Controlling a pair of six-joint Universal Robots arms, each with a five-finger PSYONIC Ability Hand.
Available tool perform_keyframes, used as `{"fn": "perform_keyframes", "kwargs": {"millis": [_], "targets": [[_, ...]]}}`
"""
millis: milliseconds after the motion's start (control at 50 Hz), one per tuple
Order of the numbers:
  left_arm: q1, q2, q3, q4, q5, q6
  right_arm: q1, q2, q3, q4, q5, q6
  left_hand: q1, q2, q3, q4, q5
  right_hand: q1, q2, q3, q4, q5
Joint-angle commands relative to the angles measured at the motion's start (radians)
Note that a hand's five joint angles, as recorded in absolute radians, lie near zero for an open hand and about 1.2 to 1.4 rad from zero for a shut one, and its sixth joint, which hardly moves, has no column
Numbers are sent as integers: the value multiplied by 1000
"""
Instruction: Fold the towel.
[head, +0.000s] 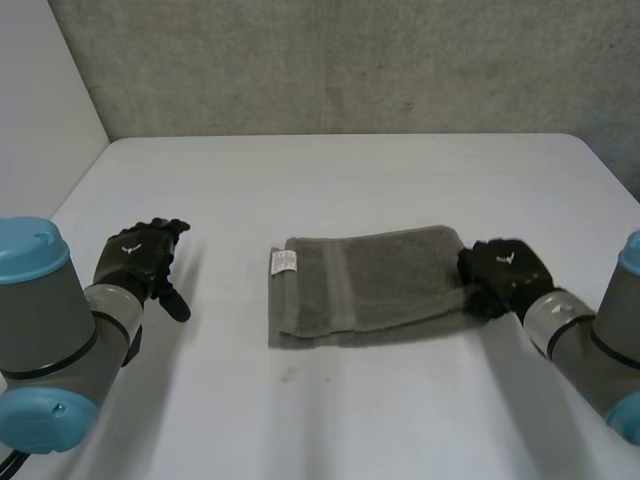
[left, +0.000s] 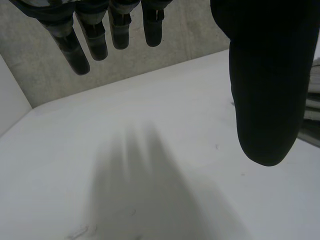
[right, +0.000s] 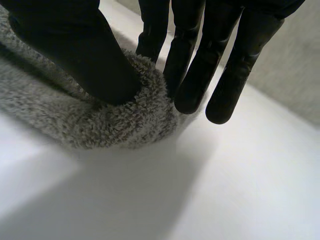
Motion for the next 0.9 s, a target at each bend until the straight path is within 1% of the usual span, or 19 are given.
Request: {"fn": "perform_keyframes", "kwargs": {"millis": [20, 40, 60, 80, 100, 140, 200, 360, 380, 400, 420, 440, 460, 540, 580, 600, 640, 740, 900], "targets": [[-19, 20, 12, -12, 1, -6, 158, -27, -135, 0, 73, -111, -5, 10, 8, 7, -35, 454, 231, 215, 206, 249], [-28, 32, 22, -15, 1, -12, 231, -13, -175, 2, 79, -126, -5, 10, 8, 7, -35, 454, 231, 215, 206, 249], [-40, 48, 33, -19, 1, -17, 232, -13, -176, 2, 79, -126, -5, 10, 8, 7, -35, 454, 231, 215, 206, 249], [-40, 48, 33, -19, 1, -17, 305, 11, -217, 0, 82, -143, -5, 10, 8, 7, -35, 454, 231, 215, 206, 249], [-51, 65, 47, -25, 3, -22, 305, 12, -217, 0, 82, -143, -5, 10, 8, 7, -35, 454, 231, 215, 206, 249], [-63, 85, 65, -35, 3, -31, 420, 77, -290, 9, 79, -198, -5, 10, 8, 7, -35, 454, 231, 215, 206, 249], [-82, 112, 111, -50, 9, -49, 511, 142, -343, 11, 64, -260, -5, 10, 8, 7, -35, 454, 231, 215, 206, 249], [-94, 118, 217, -58, 101, -86, 634, 291, -380, 14, 56, -310, -1, 14, 11, 11, -31, 403, 180, 163, 155, 198], [-94, 117, 234, -58, 113, -94, 634, 291, -380, 14, 56, -310, -1, 14, 11, 11, -31, 402, 180, 163, 154, 197], [-94, 117, 234, -58, 113, -94, 634, 291, -378, 14, 71, -309, -1, 14, 11, 11, -31, -22, -245, -261, -270, -227], [-97, 105, 252, -56, 118, -101, 631, 276, -369, 9, 79, -300, -1, 14, 11, 11, -31, -607, -830, -847, -856, -813], [-100, 96, 266, -55, 118, -106, 631, 275, -369, 9, 79, -300, 2, 17, 14, 14, -29, -613, -836, -853, -862, -819], [-100, 95, 266, -55, 118, -106, 628, 248, -357, 2, 94, -283, 2, 17, 14, 14, -28, -767, -990, -1007, -1016, -973], [-115, 31, 311, -55, 120, -112, 602, 143, -331, -12, 132, -171, 5, 20, 17, 17, -26, -767, -990, -1007, -1016, -973], [-128, 10, 327, -55, 118, -114, 501, 58, -297, -18, 145, 15, 8, 23, 20, 20, -23, -767, -990, -1007, -1016, -973], [-138, -13, 343, -55, 118, -114, 500, 58, -297, -18, 145, 16, 8, 23, 20, 20, -23, -767, -990, -1007, -1016, -973], [-146, -35, 354, -55, 118, -118, 424, 12, -283, -5, 145, 206, 11, 26, 23, 22, -20, -767, -990, -1007, -1016, -973], [-175, -98, 367, -53, 120, -161, 338, -2, -266, 83, 120, 381, 25, 40, 38, 37, -5, -767, -990, -1007, -1016, -973], [-269, -239, 392, -50, 124, -190, 241, 96, -295, 175, 13, 414, 25, 40, 38, 37, -5, -767, -990, -1007, -1016, -973]]}}
